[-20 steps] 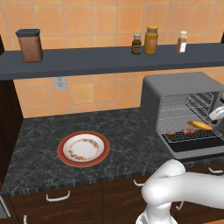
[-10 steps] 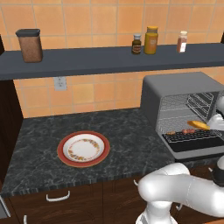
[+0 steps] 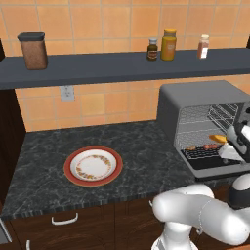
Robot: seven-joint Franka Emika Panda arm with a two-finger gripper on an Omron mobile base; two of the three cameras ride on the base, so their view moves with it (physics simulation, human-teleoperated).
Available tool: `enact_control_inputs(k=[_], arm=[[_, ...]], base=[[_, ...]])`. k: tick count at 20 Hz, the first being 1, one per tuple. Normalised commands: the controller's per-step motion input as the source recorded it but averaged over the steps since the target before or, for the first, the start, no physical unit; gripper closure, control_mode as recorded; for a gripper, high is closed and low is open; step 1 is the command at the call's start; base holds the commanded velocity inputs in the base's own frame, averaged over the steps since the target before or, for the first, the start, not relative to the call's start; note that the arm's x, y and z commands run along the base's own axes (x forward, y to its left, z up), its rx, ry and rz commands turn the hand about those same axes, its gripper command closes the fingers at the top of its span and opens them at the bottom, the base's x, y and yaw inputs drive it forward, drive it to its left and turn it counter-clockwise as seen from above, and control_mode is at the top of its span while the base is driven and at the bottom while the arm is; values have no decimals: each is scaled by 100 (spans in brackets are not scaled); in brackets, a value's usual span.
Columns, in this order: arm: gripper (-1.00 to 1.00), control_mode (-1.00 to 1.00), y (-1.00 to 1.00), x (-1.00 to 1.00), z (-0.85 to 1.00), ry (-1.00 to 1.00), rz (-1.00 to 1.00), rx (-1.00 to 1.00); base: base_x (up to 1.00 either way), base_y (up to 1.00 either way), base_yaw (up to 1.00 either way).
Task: Pick up the kebab skewer and baguette bread, and place them inside the toaster oven. Close the toaster oven door and start by setting the timer.
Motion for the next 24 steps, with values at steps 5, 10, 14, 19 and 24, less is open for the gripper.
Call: enact_control_inputs(k=[5,10,14,19,24], arm=[[-100,-100,6,2,-24,-6,0,-10],[-100,-100,0,3,-17,-3,-6,-17],[-100,-100,0,22,-17,0,-9,-14],[-100,-100,0,22,-12,0,-11,-8],[-100,-100,1,6,-20,0,-13,-1]], base=[[0,0,0],[0,0,0],[0,0,0],[0,0,0],[0,0,0]])
